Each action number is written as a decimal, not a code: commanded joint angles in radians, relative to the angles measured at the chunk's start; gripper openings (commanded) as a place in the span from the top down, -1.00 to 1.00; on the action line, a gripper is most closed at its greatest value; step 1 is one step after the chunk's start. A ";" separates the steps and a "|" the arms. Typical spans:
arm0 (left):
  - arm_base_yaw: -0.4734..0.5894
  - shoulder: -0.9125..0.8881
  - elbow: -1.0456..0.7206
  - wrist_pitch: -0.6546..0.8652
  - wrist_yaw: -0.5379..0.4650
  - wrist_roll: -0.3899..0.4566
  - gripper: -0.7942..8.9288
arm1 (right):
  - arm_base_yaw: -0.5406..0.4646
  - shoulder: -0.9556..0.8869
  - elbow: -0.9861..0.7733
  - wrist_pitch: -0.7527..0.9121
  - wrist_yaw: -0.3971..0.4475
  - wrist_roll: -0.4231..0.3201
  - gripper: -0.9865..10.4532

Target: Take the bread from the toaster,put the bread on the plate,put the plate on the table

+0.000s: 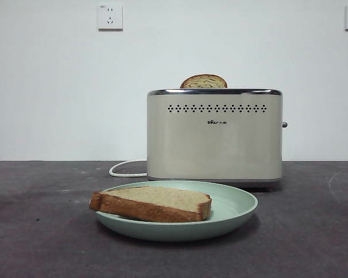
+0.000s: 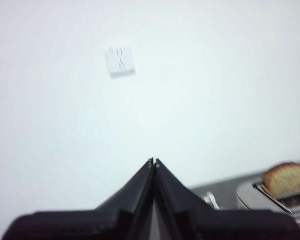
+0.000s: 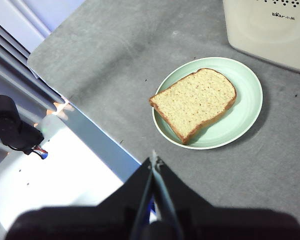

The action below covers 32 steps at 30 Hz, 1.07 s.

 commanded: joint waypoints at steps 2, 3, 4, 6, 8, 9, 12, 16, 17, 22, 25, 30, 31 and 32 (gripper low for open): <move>0.070 -0.084 -0.222 0.146 0.023 0.007 0.84 | 0.003 -0.001 -0.005 0.006 0.002 -0.005 0.82; 0.087 -0.108 -0.275 0.161 0.023 0.002 0.84 | 0.003 -0.001 -0.005 0.006 0.003 -0.005 0.82; 0.101 -0.130 -0.325 0.172 0.023 -0.003 0.84 | 0.003 -0.001 -0.005 0.006 0.002 -0.005 0.82; 0.122 -0.173 -0.410 0.179 0.017 -0.011 0.84 | 0.003 -0.001 -0.005 0.006 0.002 -0.005 0.82; 0.140 -0.217 -0.490 0.179 0.014 -0.015 0.84 | 0.003 -0.001 -0.005 0.006 0.002 -0.005 0.82; 0.146 -0.236 -0.521 0.179 0.014 -0.018 0.84 | 0.003 -0.001 -0.005 0.006 0.002 -0.005 0.82; 0.156 -0.293 -0.613 0.179 0.013 -0.018 0.84 | 0.003 -0.001 -0.005 0.006 0.002 -0.005 0.82; 0.160 -0.367 -0.719 0.180 0.013 -0.026 0.84 | 0.003 -0.001 -0.005 0.006 0.002 -0.005 0.82; 0.160 -0.385 -0.743 0.179 0.013 -0.033 0.84 | 0.003 -0.001 -0.005 0.006 0.002 -0.005 0.82; 0.160 -0.441 -0.835 0.177 0.011 -0.090 0.84 | 0.003 -0.001 -0.005 0.006 0.002 -0.005 0.82; 0.160 -0.441 -0.834 0.115 0.012 -0.096 0.84 | 0.003 -0.001 -0.005 0.006 0.002 -0.005 0.82; 0.159 -0.441 -0.834 0.033 0.016 -0.103 0.84 | 0.003 -0.001 -0.005 0.006 0.002 -0.005 0.82; 0.159 -0.441 -0.834 0.022 0.016 -0.103 0.84 | 0.003 -0.001 -0.005 0.006 0.002 -0.005 0.82; 0.159 -0.441 -0.834 0.018 0.016 -0.103 0.84 | 0.003 -0.001 -0.005 0.006 0.003 -0.005 0.82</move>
